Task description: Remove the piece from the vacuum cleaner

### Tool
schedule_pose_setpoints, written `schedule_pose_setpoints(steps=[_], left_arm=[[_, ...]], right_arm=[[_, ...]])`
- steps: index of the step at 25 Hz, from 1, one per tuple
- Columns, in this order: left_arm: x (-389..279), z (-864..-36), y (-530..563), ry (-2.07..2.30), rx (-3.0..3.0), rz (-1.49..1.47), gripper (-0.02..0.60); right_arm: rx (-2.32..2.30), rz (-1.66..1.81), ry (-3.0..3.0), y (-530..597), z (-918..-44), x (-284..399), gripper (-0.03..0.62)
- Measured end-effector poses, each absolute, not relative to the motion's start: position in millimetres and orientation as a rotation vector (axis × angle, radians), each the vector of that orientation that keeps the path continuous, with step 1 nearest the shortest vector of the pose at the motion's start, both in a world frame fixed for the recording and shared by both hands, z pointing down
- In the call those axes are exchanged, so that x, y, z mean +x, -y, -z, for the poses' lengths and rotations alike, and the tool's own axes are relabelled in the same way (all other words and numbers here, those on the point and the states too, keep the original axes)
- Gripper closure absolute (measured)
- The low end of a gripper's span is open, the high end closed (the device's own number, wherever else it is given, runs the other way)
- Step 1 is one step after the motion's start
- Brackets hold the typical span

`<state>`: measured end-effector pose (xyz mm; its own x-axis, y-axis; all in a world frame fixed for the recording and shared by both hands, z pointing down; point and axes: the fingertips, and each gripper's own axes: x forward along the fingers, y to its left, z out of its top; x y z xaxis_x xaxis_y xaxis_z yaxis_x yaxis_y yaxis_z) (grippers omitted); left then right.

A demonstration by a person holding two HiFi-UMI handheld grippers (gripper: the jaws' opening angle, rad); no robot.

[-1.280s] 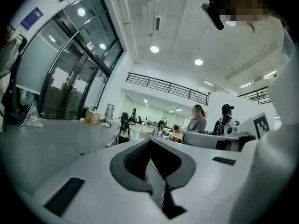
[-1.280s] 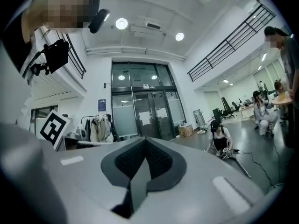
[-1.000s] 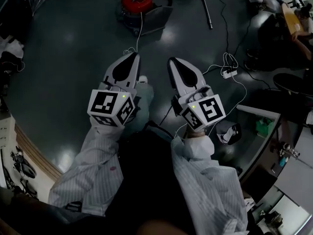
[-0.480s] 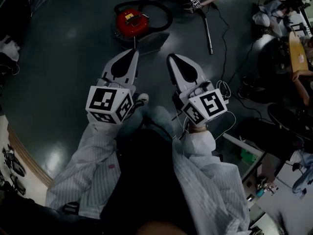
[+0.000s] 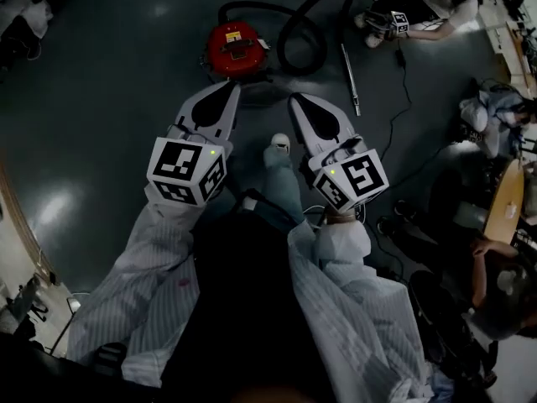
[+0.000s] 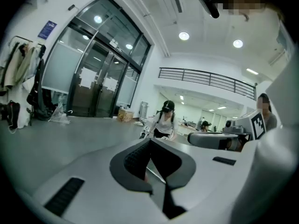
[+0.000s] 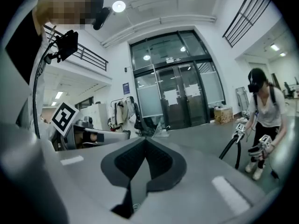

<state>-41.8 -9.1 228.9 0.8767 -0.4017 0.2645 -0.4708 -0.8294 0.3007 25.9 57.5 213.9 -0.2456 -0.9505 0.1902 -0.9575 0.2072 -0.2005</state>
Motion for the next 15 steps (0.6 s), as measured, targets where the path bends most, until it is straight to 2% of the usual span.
schedule_pose_setpoints(steps=[7, 15], left_arm=[[11, -271, 42, 0.976, 2.474, -0.222, 0.577], [33, -389, 90, 0.993, 2.396, -0.458, 0.577]], right_arm=[[1.44, -0.547, 2.521, -18, -274, 99, 0.591], [1.214, -0.705, 2.456, 46, -407, 130, 0.589]])
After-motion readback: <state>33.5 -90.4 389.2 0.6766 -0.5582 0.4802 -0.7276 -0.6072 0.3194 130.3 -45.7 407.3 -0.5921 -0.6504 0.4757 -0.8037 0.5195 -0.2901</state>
